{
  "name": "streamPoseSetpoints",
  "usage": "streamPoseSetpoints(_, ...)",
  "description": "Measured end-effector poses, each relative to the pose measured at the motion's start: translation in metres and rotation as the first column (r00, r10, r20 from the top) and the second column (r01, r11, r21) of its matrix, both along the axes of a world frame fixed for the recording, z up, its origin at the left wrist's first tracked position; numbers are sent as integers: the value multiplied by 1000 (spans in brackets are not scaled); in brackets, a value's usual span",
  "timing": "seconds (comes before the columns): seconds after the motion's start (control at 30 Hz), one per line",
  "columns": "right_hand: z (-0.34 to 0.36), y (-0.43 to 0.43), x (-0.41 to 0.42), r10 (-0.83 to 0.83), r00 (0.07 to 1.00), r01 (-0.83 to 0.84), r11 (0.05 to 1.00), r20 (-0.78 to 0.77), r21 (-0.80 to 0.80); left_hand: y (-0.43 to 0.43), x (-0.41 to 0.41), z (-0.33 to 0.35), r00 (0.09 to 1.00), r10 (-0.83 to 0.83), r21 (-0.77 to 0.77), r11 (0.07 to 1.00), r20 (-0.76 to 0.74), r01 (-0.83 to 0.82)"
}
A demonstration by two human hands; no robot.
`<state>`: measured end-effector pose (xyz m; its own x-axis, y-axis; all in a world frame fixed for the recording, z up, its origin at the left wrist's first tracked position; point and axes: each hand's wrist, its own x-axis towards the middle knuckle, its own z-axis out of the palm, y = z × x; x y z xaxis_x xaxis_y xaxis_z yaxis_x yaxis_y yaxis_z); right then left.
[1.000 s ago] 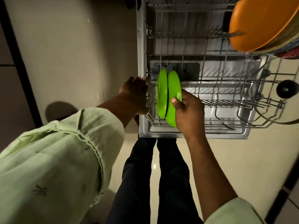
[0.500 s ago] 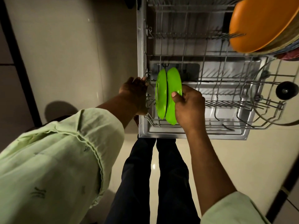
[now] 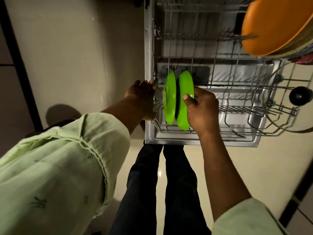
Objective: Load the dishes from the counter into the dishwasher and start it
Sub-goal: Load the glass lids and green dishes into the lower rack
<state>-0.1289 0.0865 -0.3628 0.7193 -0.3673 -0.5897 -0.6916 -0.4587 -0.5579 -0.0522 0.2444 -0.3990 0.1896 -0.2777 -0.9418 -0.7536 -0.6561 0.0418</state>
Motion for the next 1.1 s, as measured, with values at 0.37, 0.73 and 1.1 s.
streamPoseSetpoints(0.37, -31, -7, 4, 21, 997, -26, 997, -70, -69, 1, -1, -4, 1000, -3, 8, 1000, -8, 3)
streamPoseSetpoints(0.73, -42, -8, 10, 50, 993, -62, 992, -107, -110, 1, -2, -5, 999, -34, 30, 999, -3, 34)
streamPoseSetpoints(1.1, -41, -5, 1, 30, 987, -45, 995, -157, -93, 0, -4, -1, 999, -24, 2, 1000, 25, 24)
